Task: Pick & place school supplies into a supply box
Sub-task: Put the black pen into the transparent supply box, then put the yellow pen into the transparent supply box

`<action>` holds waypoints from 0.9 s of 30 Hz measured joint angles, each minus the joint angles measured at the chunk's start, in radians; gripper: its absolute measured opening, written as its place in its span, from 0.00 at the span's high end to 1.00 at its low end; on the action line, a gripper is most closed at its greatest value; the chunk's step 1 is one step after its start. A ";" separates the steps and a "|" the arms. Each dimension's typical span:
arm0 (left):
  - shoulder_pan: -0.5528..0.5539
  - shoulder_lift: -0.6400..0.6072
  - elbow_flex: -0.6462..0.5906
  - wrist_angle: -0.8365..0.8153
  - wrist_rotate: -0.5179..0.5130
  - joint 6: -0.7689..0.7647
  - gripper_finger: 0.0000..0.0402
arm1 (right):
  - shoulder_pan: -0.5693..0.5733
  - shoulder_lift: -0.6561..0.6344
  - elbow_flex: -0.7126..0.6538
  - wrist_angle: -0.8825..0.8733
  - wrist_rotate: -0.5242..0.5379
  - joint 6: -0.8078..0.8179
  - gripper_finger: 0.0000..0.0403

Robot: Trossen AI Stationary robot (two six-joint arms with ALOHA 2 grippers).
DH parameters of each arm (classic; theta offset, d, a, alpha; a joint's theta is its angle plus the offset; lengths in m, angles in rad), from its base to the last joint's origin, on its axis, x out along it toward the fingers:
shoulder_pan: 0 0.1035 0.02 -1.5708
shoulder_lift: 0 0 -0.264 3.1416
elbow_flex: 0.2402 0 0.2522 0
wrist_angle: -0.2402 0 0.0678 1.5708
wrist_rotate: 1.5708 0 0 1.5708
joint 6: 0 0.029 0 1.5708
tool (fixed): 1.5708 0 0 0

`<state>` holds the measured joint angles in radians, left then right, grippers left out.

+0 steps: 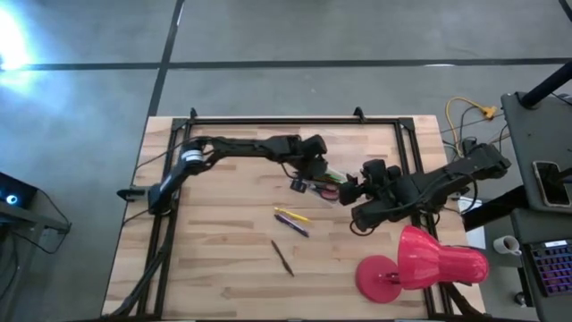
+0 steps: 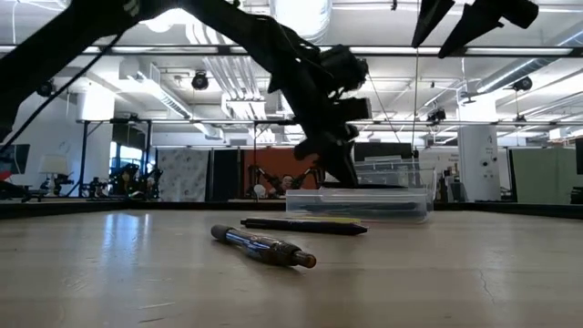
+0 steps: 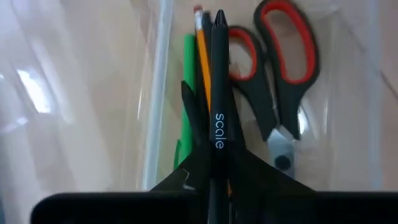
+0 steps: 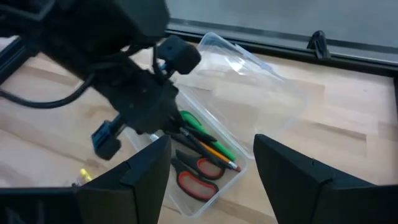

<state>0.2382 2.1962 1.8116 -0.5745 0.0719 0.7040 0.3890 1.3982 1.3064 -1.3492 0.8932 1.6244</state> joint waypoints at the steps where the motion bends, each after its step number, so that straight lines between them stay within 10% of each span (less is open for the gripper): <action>1: 0.000 0.019 0.021 -0.027 -0.001 -0.011 0.91 | 0.005 -0.002 0.000 -0.001 0.000 0.002 0.46; 13: -0.007 -0.025 0.022 -0.113 -0.023 -0.281 0.68 | -0.001 -0.004 -0.005 -0.016 0.000 -0.058 0.46; 27: -0.062 -0.205 -0.195 -0.124 0.076 -0.363 0.67 | -0.077 -0.001 -0.103 0.096 -0.074 -0.335 0.46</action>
<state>0.1763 1.9917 1.6163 -0.6988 0.1480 0.3412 0.3119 1.3968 1.2031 -1.2532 0.8194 1.2894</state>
